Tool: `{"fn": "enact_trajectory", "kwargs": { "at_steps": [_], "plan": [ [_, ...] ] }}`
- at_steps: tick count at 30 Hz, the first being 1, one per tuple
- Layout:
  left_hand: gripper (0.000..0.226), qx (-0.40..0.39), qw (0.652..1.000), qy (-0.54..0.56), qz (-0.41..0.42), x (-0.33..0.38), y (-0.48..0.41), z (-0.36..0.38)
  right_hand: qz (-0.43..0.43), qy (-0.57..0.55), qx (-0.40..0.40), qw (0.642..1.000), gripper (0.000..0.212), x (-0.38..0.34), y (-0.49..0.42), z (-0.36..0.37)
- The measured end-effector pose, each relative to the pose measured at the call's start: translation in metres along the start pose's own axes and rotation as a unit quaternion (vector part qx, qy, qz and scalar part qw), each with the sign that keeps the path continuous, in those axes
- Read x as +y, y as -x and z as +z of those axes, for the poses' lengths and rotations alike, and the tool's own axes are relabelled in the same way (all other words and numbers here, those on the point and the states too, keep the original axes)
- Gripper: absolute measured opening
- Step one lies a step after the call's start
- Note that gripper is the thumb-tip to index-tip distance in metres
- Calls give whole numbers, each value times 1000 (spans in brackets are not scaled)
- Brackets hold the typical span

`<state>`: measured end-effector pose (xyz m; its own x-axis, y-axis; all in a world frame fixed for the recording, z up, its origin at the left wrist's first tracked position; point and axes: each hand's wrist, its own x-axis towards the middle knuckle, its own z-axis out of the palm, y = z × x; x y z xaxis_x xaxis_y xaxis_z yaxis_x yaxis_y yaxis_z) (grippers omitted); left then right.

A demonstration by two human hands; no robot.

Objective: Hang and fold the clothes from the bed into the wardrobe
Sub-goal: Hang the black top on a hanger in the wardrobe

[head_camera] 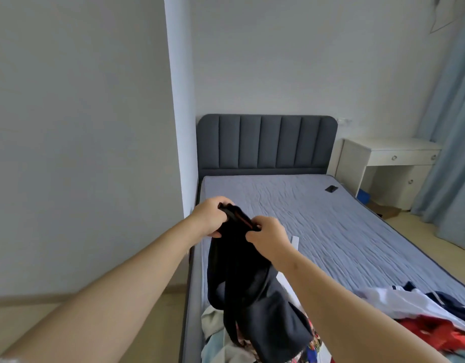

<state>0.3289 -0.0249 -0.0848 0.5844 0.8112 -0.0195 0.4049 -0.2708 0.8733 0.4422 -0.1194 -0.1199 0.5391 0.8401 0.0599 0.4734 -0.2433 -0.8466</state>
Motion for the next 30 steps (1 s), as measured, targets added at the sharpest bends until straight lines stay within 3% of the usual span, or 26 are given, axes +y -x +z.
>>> {"fn": "enact_trajectory", "kwargs": {
  "at_steps": [2,5,7,9,12,15,17,20,24,27,30],
  "plan": [
    [21,18,1000,8,4,4,0,-16,-1,-74,-18,997,21,-12,-1,-3],
    [16,69,997,14,7,10,0,-48,-16,-138,-36,990,22,-35,-6,-10],
    [20,129,991,17,0,15,0,-69,-69,-12,-3,998,19,-50,-15,-15],
    [16,177,984,34,0,19,2,-88,-114,157,16,981,16,-67,-19,-14],
    [7,237,969,72,8,22,6,-114,-100,241,-21,965,16,-81,-25,1],
    [14,284,954,90,22,23,17,-143,-83,167,-17,982,9,-91,-34,20],
    [18,308,947,91,21,19,29,-162,-94,63,0,994,18,-105,-41,34],
    [22,332,940,75,4,10,57,-190,-136,-66,-20,988,18,-135,-41,56],
    [24,379,925,20,-15,-13,113,-224,-238,-126,-114,956,30,-173,-26,99],
    [24,409,910,-4,-64,-36,164,-246,-260,-134,-196,936,40,-197,-9,139],
    [18,435,892,-16,-125,-59,217,-264,-288,-131,-266,911,36,-214,13,179]
  ]
}}
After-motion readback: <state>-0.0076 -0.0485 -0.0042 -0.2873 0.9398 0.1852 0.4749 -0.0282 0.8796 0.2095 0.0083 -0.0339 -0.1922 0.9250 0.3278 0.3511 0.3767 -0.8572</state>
